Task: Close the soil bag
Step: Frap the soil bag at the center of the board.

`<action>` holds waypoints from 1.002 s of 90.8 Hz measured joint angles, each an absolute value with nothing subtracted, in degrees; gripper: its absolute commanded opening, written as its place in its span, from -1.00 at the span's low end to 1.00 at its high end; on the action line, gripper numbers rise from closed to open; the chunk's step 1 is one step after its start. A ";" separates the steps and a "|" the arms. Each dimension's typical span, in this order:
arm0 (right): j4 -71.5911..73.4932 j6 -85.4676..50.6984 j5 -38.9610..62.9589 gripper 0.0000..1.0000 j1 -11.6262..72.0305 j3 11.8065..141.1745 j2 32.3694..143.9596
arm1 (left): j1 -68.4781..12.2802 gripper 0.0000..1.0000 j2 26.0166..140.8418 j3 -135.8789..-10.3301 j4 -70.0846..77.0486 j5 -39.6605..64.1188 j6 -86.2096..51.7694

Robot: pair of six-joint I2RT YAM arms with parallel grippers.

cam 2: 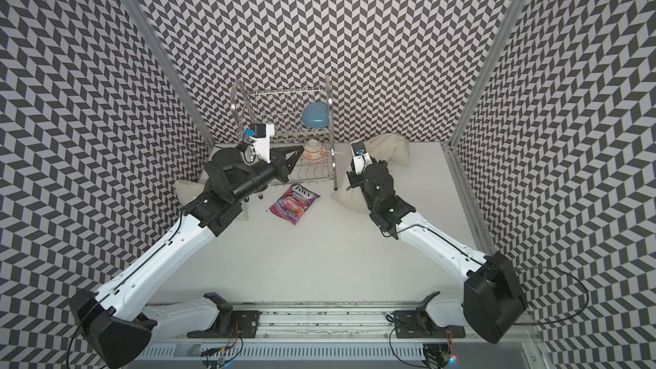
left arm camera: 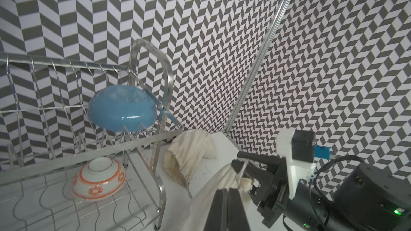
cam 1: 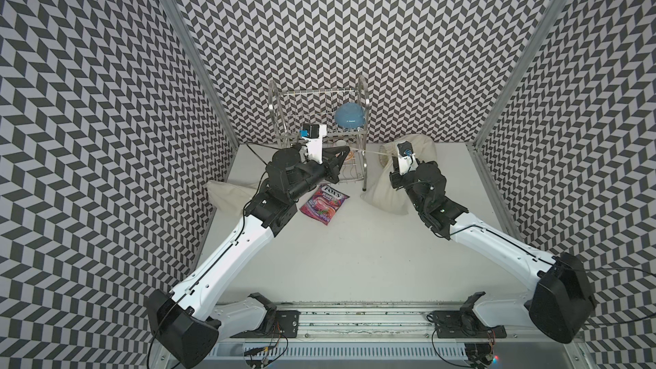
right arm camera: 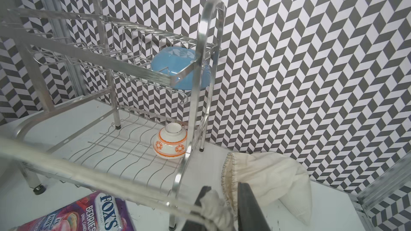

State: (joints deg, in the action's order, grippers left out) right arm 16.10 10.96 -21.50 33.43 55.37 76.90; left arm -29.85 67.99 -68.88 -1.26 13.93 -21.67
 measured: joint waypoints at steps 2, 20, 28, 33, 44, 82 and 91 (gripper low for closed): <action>15.90 11.03 -21.17 -0.55 33.34 55.33 76.73 | -29.58 -1.00 67.99 -68.88 -1.56 14.48 -22.06; 11.92 11.64 -18.70 -0.56 32.97 55.57 71.46 | -28.67 -1.00 67.33 -69.06 -1.34 16.45 -24.21; 15.29 12.34 -17.19 -0.56 32.84 53.45 68.86 | -28.69 -1.00 65.89 -69.04 -0.95 17.17 -24.84; 17.23 12.21 -16.64 -0.58 32.84 52.25 68.71 | -28.69 -1.00 64.99 -68.69 -0.40 17.26 -25.34; 20.69 10.24 -15.70 -0.58 32.47 48.99 72.66 | -28.42 -1.00 62.87 -64.07 0.82 16.64 -27.05; 15.57 5.63 -19.84 -0.75 27.46 44.95 69.89 | -19.20 -1.00 59.92 -57.52 2.15 17.72 -32.71; 14.33 6.74 -20.01 -0.87 26.81 46.52 64.47 | -18.85 -1.00 58.92 -59.00 3.53 18.96 -32.80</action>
